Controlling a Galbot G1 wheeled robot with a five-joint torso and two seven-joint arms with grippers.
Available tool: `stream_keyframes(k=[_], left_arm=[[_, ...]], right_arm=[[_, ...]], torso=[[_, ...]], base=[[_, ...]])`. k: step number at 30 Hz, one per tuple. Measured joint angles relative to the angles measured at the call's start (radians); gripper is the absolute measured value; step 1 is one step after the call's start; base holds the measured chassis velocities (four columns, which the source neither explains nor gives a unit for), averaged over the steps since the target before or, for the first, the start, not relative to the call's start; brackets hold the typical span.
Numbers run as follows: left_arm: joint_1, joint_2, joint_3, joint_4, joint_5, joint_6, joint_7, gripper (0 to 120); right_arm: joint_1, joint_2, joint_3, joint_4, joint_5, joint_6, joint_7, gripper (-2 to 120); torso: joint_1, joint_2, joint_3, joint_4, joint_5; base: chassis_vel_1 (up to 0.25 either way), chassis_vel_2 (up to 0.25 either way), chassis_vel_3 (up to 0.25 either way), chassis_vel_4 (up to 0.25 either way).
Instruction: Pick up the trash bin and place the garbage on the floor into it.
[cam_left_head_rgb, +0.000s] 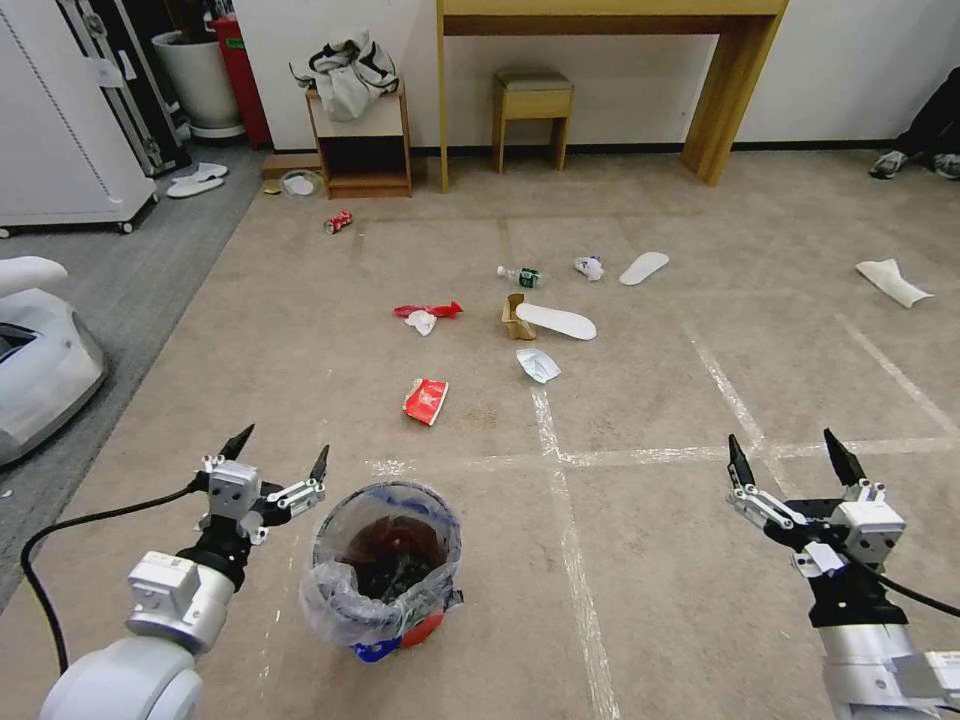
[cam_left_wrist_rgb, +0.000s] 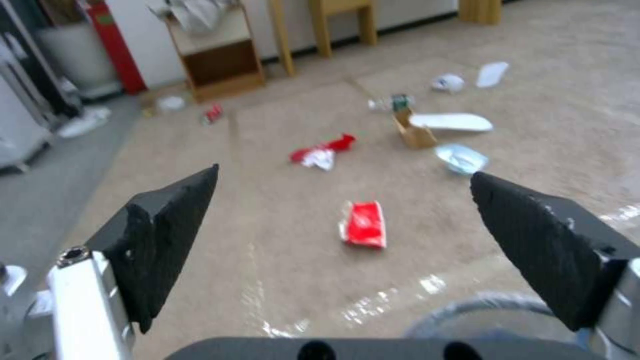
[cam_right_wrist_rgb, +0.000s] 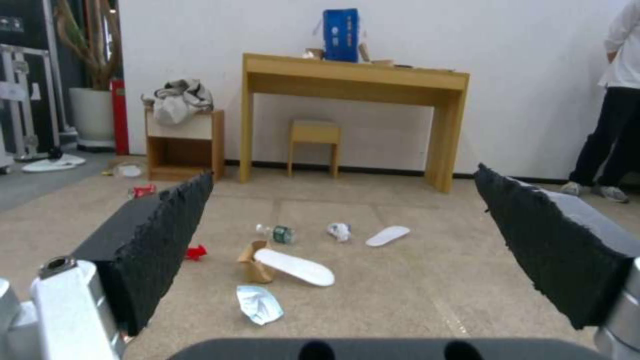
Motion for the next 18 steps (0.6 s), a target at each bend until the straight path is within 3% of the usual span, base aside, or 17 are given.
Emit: stream_keyframes(k=[2, 4, 6, 10, 18], left_arm=[[-0.001, 0.012, 0.005, -0.001, -0.019, 0.01, -0.006, 100], [-0.004, 0.063, 0.023, -0.006, -0.078, 0.051, -0.024, 100], [-0.005, 0.075, 0.026, -0.007, -0.086, 0.059, -0.028, 100], [-0.032, 0.16, 0.056, -0.003, -0.168, 0.128, -0.07, 100], [-0.109, 0.235, 0.11, 0.023, -0.282, 0.224, -0.156, 100]], right_arm=[[-0.001, 0.003, -0.001, 0.0, -0.002, 0.0, 0.0, 100], [-0.004, 0.016, -0.003, 0.0, -0.009, 0.003, -0.003, 100], [-0.005, 0.018, -0.003, 0.0, -0.01, 0.003, -0.003, 100], [-0.009, 0.024, -0.004, 0.0, -0.013, 0.006, -0.005, 100], [-0.012, 0.023, -0.003, 0.0, -0.013, 0.007, -0.006, 100]], torso=[[0.0, 0.0, 0.0, 0.0, 0.0], [0.0, 0.0, 0.0, 0.0002, 0.0001], [0.0, 0.0, 0.0, 0.0003, 0.0002], [0.0, 0.0, 0.0, 0.0003, 0.0003], [0.0, 0.0, 0.0, -0.0001, 0.0]], base=[[0.0, 0.0, 0.0, 0.0], [0.0, 0.0, 0.0, 0.0], [0.0, 0.0, 0.0, 0.0], [0.0, 0.0, 0.0, 0.0], [0.0, 0.0, 0.0, 0.0]])
